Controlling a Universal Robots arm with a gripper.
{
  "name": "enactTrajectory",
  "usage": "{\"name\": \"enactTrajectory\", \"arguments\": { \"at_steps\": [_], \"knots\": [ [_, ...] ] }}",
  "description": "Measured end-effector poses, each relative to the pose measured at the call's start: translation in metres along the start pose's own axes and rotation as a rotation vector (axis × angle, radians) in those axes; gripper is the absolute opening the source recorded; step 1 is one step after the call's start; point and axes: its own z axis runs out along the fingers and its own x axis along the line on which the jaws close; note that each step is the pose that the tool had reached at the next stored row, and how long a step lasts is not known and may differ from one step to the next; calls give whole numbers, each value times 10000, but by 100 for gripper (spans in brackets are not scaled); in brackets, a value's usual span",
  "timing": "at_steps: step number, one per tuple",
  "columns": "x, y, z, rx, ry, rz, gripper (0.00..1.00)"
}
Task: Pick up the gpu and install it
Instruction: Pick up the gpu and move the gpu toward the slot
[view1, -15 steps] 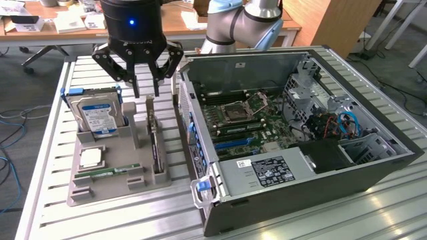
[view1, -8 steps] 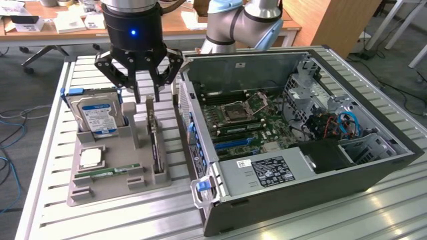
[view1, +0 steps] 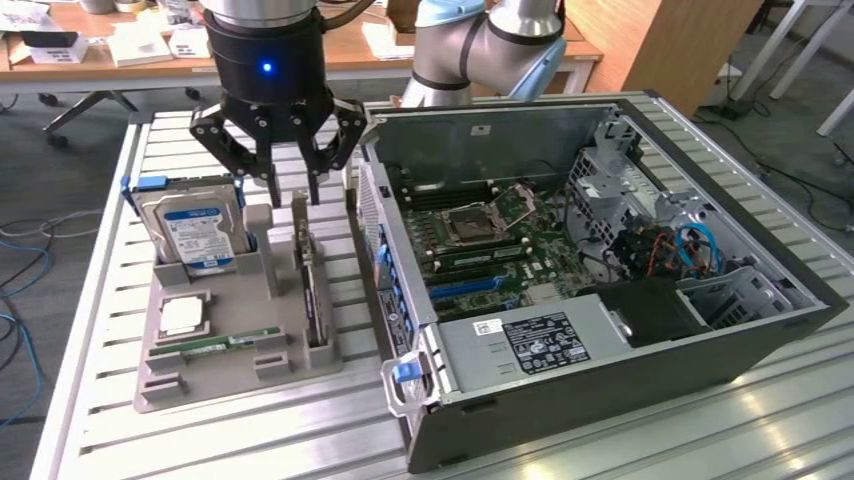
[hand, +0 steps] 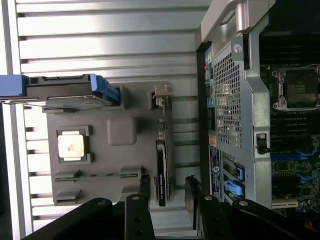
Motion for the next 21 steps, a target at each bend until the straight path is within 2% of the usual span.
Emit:
{"name": "enactTrajectory", "arguments": {
  "at_steps": [4, 5, 6, 7, 11, 21],
  "knots": [
    [0, 0, 0, -1, 0, -1, 43],
    [0, 0, 0, 0, 0, 0, 48],
    [0, 0, 0, -1, 0, 0, 48],
    [0, 0, 0, 0, 0, 0, 55],
    [1, -2, 37, -8, 0, 0, 55],
    [5, -10, 218, -17, 2, 0, 55]
  ]
}}
